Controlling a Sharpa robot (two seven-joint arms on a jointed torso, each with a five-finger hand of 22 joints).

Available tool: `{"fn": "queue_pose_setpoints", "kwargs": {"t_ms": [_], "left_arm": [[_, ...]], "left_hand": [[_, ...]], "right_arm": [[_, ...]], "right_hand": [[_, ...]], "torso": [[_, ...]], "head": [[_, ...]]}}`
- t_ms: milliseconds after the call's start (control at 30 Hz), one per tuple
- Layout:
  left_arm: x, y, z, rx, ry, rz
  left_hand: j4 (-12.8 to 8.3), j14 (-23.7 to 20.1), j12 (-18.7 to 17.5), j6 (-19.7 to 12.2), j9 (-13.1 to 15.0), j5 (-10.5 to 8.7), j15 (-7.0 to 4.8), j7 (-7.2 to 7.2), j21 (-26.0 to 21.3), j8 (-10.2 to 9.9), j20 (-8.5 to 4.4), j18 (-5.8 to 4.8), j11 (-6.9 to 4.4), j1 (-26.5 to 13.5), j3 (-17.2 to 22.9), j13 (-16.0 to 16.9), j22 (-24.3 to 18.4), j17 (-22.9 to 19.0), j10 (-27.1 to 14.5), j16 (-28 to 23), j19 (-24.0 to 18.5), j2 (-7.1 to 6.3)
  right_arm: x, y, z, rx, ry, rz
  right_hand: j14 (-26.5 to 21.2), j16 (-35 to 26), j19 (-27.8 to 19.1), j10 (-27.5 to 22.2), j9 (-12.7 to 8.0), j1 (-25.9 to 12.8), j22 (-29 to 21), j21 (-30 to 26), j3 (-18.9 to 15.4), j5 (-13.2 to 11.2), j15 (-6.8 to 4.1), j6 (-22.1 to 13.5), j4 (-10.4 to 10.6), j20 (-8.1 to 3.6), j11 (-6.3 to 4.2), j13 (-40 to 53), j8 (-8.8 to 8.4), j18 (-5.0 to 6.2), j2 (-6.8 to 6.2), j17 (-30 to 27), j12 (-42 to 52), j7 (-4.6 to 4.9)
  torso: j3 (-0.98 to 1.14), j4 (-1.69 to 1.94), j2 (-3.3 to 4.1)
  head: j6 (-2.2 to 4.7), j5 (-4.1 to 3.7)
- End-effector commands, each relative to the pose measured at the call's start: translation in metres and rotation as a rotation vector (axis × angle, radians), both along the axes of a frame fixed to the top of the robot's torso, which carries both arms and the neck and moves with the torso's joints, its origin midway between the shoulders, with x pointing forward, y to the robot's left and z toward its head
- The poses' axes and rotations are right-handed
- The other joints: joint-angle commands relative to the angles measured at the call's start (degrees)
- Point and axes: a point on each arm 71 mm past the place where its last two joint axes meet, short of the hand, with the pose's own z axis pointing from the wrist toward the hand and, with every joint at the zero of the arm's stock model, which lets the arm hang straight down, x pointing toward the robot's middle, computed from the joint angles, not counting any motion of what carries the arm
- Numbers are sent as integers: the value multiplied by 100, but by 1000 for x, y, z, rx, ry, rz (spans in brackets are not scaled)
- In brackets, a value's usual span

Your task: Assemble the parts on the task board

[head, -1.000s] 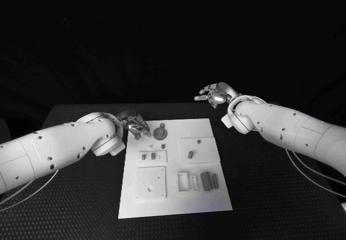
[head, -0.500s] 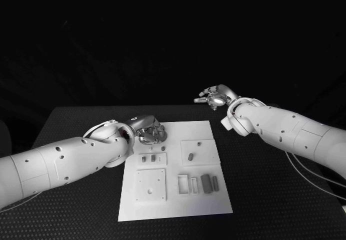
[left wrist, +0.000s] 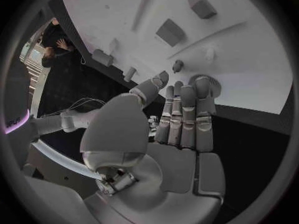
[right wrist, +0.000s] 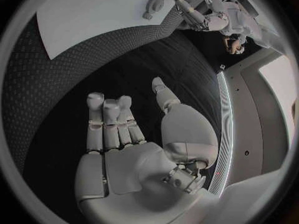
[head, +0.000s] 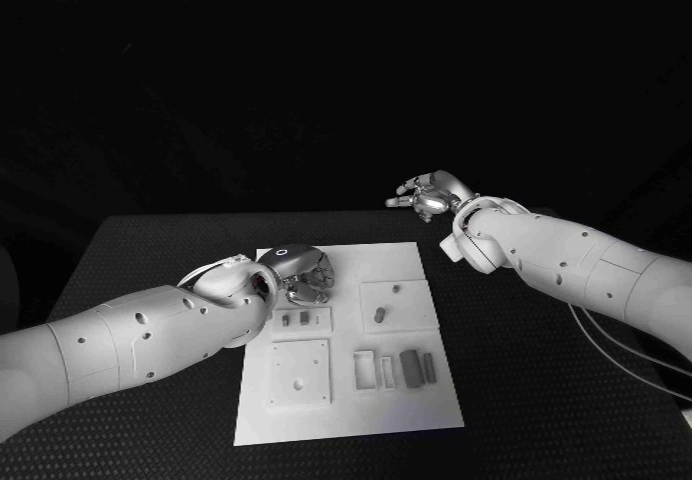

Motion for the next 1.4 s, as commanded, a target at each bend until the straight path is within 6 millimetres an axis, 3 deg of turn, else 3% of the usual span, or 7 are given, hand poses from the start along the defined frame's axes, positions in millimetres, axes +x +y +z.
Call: {"fn": "queue_pose_setpoints", "kwargs": {"t_ms": [33, 167, 533, 700, 1067, 1400], "left_arm": [[0, -2, -1, 18, -29, -12], [2, -1, -3, 32, -16, -1], [3, -2, -13, 85, 28, -2], [1, -4, -15, 85, 32, -10], [2, -3, -17, 90, 37, -6], [2, -6, -21, 98, 41, -7]], "left_hand": [[33, 18, -85, -67, -23, 20, 52, 14, 42, -39, 37, 347, 33, -15, -5, -23, 39, 13, -74, 51, 19, -68], [68, 113, -271, -298, -111, -41, 82, -29, 179, -156, 64, 437, 67, -35, -26, -91, 173, 42, -245, 200, 137, -80], [109, 205, -472, -248, -165, -5, 113, 6, 336, -100, 101, 552, 101, -14, 1, -183, 308, 10, -362, 372, 230, -55], [129, 303, -424, -186, -189, -49, 80, -20, 455, -51, 84, 606, 64, -35, -23, -164, 315, -13, -151, 482, 317, 27], [100, 389, -380, -96, -229, -8, 27, 42, 606, 10, 35, 620, 12, 18, 25, -127, 316, -46, 92, 617, 386, 100], [104, 418, -373, -59, -256, 6, 7, 67, 686, 30, 16, 624, -7, 43, 74, -110, 316, -61, 179, 687, 412, 163]], "right_arm": [[-1, 2, 0, -1, 0, 20], [-1, 3, 0, -1, -1, 22], [-1, 4, 0, 0, -1, 23], [-1, 4, 0, 0, -1, 24], [-1, 4, 0, 0, -1, 24], [-1, 6, 0, 1, -1, 27]], "right_hand": [[-42, 38, -7, -34, -9, -31, -7, -23, -23, 5, 3, 8, 2, -28, 15, -10, 27, 483, 12, -9, 24, 38], [-41, 39, -6, -34, -9, -32, -7, -23, -23, 5, 3, 8, 2, -28, 15, -11, 27, 483, 12, -9, 24, 38], [-40, 42, -5, -32, -9, -33, -7, -21, -23, 5, 2, 9, 1, -28, 14, -12, 28, 483, 12, -10, 27, 38], [-39, 42, -4, -32, -9, -33, -7, -21, -24, 5, 2, 8, 1, -29, 14, -13, 28, 483, 12, -10, 28, 37], [-38, 44, -3, -31, -9, -36, -7, -20, -25, 5, 2, 9, 2, -29, 14, -14, 28, 483, 12, -11, 31, 37], [-38, 45, -2, -31, -10, -39, -7, -19, -25, 5, 1, 10, 3, -29, 14, -16, 29, 483, 13, -12, 32, 37]], "torso": [[1, 5, -2], [1, 6, -6], [-1, 12, -8], [0, 9, -10], [-1, 20, -11], [1, 6, -6]], "head": [[-10, -15], [-24, -38], [-41, -50], [-46, -51], [-48, -65], [-56, -66]]}}
